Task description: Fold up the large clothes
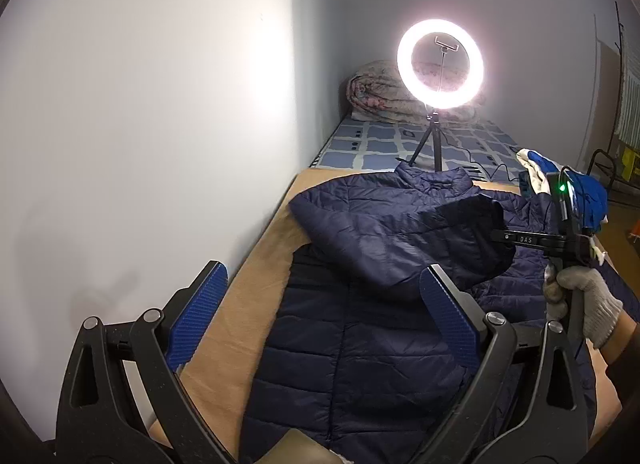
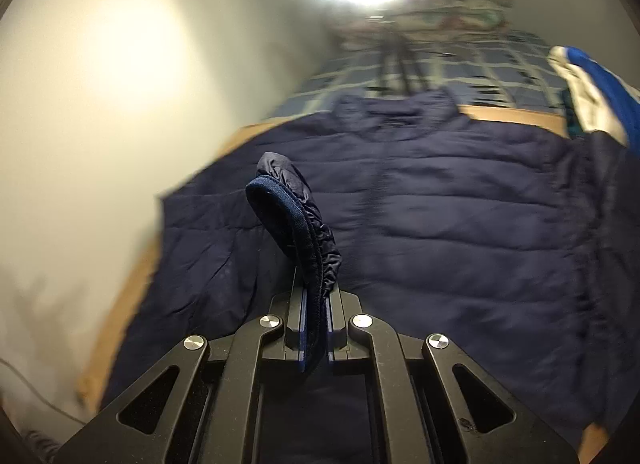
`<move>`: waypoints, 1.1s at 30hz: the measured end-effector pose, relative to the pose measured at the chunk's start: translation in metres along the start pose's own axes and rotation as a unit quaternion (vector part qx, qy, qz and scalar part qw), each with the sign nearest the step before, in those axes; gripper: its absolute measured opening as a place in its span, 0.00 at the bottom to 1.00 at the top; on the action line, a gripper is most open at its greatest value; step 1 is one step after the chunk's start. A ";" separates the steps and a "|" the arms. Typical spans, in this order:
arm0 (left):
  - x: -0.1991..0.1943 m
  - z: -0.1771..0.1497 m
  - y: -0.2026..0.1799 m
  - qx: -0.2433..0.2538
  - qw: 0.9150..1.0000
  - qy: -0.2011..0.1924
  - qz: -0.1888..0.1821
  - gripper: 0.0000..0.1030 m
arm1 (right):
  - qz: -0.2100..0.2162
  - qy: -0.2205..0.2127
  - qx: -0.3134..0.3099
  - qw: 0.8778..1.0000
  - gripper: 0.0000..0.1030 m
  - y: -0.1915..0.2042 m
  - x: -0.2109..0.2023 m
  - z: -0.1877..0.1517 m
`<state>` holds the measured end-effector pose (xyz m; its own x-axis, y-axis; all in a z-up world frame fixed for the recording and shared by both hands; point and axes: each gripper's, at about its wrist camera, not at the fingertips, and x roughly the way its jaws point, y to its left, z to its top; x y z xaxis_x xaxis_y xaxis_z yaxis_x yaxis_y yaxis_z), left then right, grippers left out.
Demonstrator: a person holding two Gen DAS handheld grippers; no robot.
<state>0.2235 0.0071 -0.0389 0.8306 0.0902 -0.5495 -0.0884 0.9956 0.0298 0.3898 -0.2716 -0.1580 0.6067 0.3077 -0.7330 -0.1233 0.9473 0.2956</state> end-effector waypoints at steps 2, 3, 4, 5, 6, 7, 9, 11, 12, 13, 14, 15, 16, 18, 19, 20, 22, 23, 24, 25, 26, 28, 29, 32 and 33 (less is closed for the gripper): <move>0.006 -0.002 -0.005 0.005 1.000 -0.001 0.006 0.96 | -0.027 -0.001 -0.006 1.000 0.05 -0.017 0.006 0.000; 0.010 -0.002 -0.009 0.007 1.000 0.003 0.004 0.96 | -0.041 0.000 -0.009 0.999 0.05 -0.027 0.014 0.002; 0.013 -0.002 -0.013 0.010 1.000 0.008 -0.001 0.96 | -0.053 -0.001 -0.009 0.999 0.05 -0.034 0.018 0.001; 0.013 -0.003 -0.018 0.014 1.000 0.010 -0.003 0.96 | -0.058 -0.002 -0.007 0.998 0.05 -0.039 0.021 0.001; 0.016 -0.003 -0.023 0.021 1.000 0.010 0.002 0.96 | -0.063 -0.005 0.000 0.998 0.05 -0.050 0.026 0.002; 0.019 -0.003 -0.027 0.028 1.000 0.009 0.007 0.96 | -0.073 -0.007 0.012 0.997 0.05 -0.061 0.030 0.004; 0.021 -0.005 -0.036 0.044 0.999 0.006 0.014 0.96 | -0.086 -0.011 0.020 0.996 0.05 -0.074 0.033 0.006; 0.021 -0.005 -0.043 0.053 0.999 0.001 0.011 0.96 | -0.093 -0.018 0.034 0.995 0.05 -0.088 0.035 0.009; 0.022 -0.005 -0.047 0.058 0.998 -0.001 0.010 0.96 | -0.092 -0.020 0.040 0.995 0.05 -0.093 0.034 0.009; 0.023 -0.005 -0.049 0.062 0.998 -0.003 0.011 0.96 | -0.089 -0.022 0.051 0.994 0.05 -0.100 0.037 0.010; 0.025 -0.006 -0.053 0.066 0.998 -0.003 0.012 0.96 | -0.090 -0.023 0.056 0.994 0.05 -0.106 0.039 0.011; 0.026 -0.007 -0.055 0.069 0.998 -0.002 0.012 0.96 | -0.090 -0.023 0.057 0.994 0.05 -0.109 0.042 0.012; 0.027 -0.007 -0.058 0.072 0.997 -0.002 0.011 0.96 | -0.091 -0.023 0.056 0.994 0.05 -0.112 0.045 0.014; 0.027 -0.009 -0.059 0.076 0.997 -0.003 0.011 0.96 | -0.096 -0.021 0.055 0.994 0.05 -0.115 0.050 0.017; 0.027 -0.011 -0.061 0.078 0.997 -0.004 0.011 0.96 | -0.096 -0.019 0.059 0.993 0.05 -0.117 0.053 0.019; 0.028 -0.012 -0.062 0.080 0.997 -0.005 0.010 0.96 | -0.097 -0.017 0.063 0.993 0.05 -0.119 0.057 0.020; 0.029 -0.014 -0.063 0.080 0.997 -0.002 0.007 0.96 | -0.100 -0.010 0.070 0.992 0.05 -0.123 0.063 0.021; 0.031 -0.014 -0.063 0.076 0.997 0.004 0.002 0.96 | -0.107 -0.003 0.071 0.992 0.05 -0.124 0.067 0.020; 0.033 -0.014 -0.061 0.069 0.998 0.013 -0.008 0.96 | -0.113 0.003 0.071 0.991 0.05 -0.124 0.069 0.019; 0.035 -0.015 -0.061 0.064 0.998 0.022 -0.021 0.96 | -0.117 0.007 0.071 0.991 0.07 -0.123 0.070 0.019; 0.036 -0.014 -0.060 0.061 0.997 0.029 -0.030 0.96 | -0.119 0.007 0.069 0.990 0.08 -0.122 0.068 0.018; 0.037 -0.014 -0.062 0.063 0.997 0.037 -0.039 0.96 | -0.124 -0.001 0.067 0.990 0.16 -0.118 0.059 0.018; 0.037 -0.014 -0.063 0.065 0.996 0.037 -0.041 0.96 | -0.123 -0.004 0.067 0.990 0.20 -0.115 0.051 0.017; 0.031 -0.012 -0.066 0.067 0.995 0.033 -0.063 0.96 | -0.117 -0.017 0.055 0.991 0.33 -0.107 0.026 0.015; 0.029 -0.011 -0.066 0.064 0.995 0.032 -0.070 0.96 | -0.122 -0.020 0.048 0.991 0.37 -0.104 0.018 0.013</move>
<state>0.2471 -0.0565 -0.0658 0.7927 -0.0473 -0.6078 0.1000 0.9936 0.0532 0.4237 -0.3654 -0.1936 0.6402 0.0645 -0.7655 0.1054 0.9797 0.1707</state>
